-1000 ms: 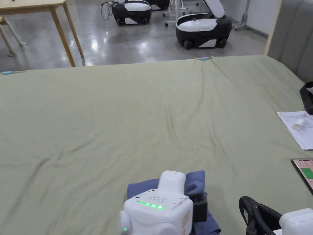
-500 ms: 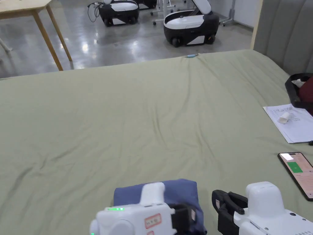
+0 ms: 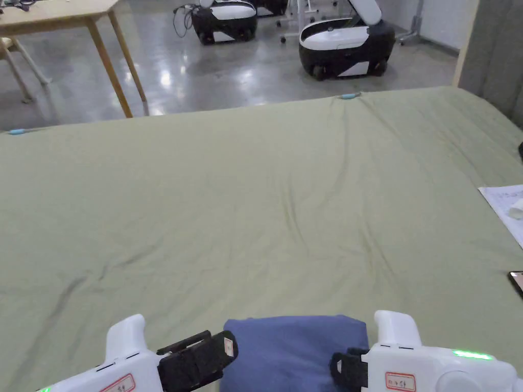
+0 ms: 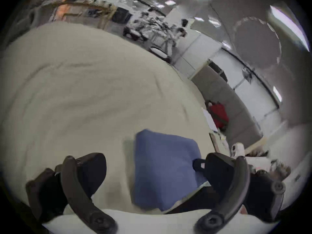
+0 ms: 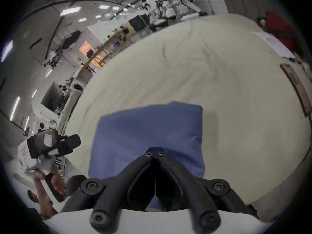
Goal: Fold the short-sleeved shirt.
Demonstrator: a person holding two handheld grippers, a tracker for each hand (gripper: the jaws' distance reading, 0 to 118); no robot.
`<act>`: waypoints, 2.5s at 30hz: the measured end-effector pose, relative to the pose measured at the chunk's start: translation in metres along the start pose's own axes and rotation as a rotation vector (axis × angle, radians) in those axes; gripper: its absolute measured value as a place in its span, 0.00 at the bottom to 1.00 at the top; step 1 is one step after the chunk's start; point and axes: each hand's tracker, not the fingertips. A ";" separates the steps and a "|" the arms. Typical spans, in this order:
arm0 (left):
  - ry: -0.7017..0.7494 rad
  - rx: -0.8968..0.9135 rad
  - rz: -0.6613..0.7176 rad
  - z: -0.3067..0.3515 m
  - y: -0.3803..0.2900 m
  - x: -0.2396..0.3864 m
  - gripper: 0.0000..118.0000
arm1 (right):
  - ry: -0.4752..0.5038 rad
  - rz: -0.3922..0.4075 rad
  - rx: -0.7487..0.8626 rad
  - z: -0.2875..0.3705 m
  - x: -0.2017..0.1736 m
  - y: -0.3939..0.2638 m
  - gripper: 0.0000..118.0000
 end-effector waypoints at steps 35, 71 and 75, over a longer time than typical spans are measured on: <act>0.320 -0.196 0.059 0.256 0.196 -0.336 0.26 | -0.103 0.200 0.060 -0.005 -0.146 -0.040 0.01; 0.370 0.857 -0.550 0.215 0.088 0.121 0.04 | -0.129 0.434 0.941 0.183 -0.170 0.060 0.02; 0.326 0.788 -0.537 0.206 0.083 0.130 0.04 | -0.263 0.557 0.911 0.187 -0.167 0.056 0.02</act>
